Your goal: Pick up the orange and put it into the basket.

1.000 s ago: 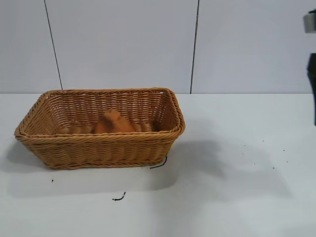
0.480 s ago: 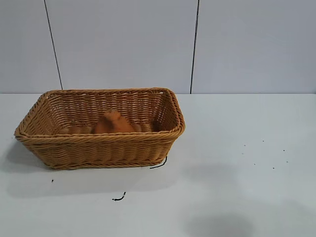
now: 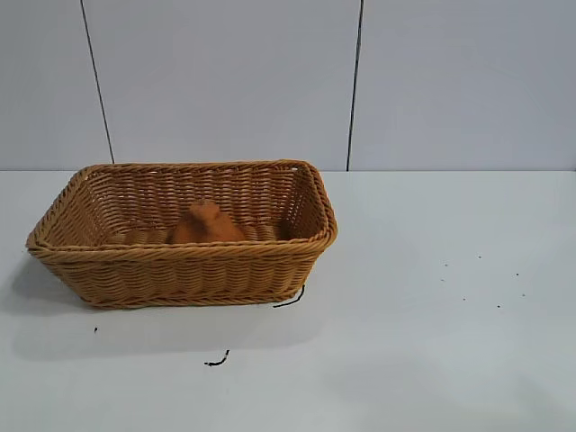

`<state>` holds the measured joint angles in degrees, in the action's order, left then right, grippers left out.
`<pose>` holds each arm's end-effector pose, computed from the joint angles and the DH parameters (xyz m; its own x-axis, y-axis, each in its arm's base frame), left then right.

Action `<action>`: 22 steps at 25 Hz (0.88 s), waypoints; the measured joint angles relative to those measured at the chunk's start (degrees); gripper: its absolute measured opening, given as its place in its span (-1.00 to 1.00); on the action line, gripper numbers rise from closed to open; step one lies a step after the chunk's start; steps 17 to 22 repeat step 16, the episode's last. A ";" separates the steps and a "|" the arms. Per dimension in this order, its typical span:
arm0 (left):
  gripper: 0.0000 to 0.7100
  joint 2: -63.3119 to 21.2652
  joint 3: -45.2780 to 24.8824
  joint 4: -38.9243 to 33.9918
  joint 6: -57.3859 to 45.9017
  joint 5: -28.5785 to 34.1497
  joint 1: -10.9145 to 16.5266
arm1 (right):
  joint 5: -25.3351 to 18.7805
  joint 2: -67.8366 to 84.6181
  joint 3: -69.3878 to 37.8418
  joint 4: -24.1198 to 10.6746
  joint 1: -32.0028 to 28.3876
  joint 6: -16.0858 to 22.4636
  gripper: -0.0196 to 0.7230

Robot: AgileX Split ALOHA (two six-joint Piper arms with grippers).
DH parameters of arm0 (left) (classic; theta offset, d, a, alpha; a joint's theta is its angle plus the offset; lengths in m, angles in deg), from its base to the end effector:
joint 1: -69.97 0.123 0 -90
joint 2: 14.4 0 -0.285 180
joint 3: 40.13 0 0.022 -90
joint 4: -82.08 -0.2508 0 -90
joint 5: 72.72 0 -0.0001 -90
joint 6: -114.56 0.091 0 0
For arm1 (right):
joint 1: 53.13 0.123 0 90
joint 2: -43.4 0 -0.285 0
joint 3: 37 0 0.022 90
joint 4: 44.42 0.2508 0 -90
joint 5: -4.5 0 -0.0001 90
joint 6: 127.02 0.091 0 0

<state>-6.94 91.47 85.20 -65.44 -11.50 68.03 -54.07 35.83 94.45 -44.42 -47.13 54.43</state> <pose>-0.0066 -0.0041 0.2775 -0.4563 -0.0108 -0.8898 0.0643 0.9969 -0.0450 -0.0039 -0.0004 0.2805 -0.4179 -0.0185 -0.9083 -0.0940 0.9953 0.0230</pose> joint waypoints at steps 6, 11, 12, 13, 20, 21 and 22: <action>0.80 0.00 0.00 0.00 0.00 0.00 0.00 | 0.00 0.00 0.00 0.00 0.00 0.00 0.92; 0.80 0.00 0.00 0.00 0.00 0.00 0.00 | 0.00 0.00 0.00 0.31 -2.63 -0.02 0.92; 0.80 0.00 0.00 0.00 0.00 0.00 0.00 | 0.00 0.00 0.00 0.31 -3.96 -0.02 0.92; 0.80 0.00 0.00 0.00 0.00 0.00 0.00 | 0.00 0.00 0.00 0.31 -5.21 -0.02 0.92; 0.80 0.00 0.00 0.00 0.00 0.00 0.00 | 0.00 0.00 0.00 0.31 -6.82 -0.02 0.92; 0.80 0.00 0.00 0.00 0.00 0.00 0.00 | 0.00 0.00 0.00 0.31 -6.82 -0.02 0.92; 0.80 0.00 0.00 0.00 0.00 0.00 0.00 | 0.00 0.00 0.00 0.31 -6.82 -0.02 0.92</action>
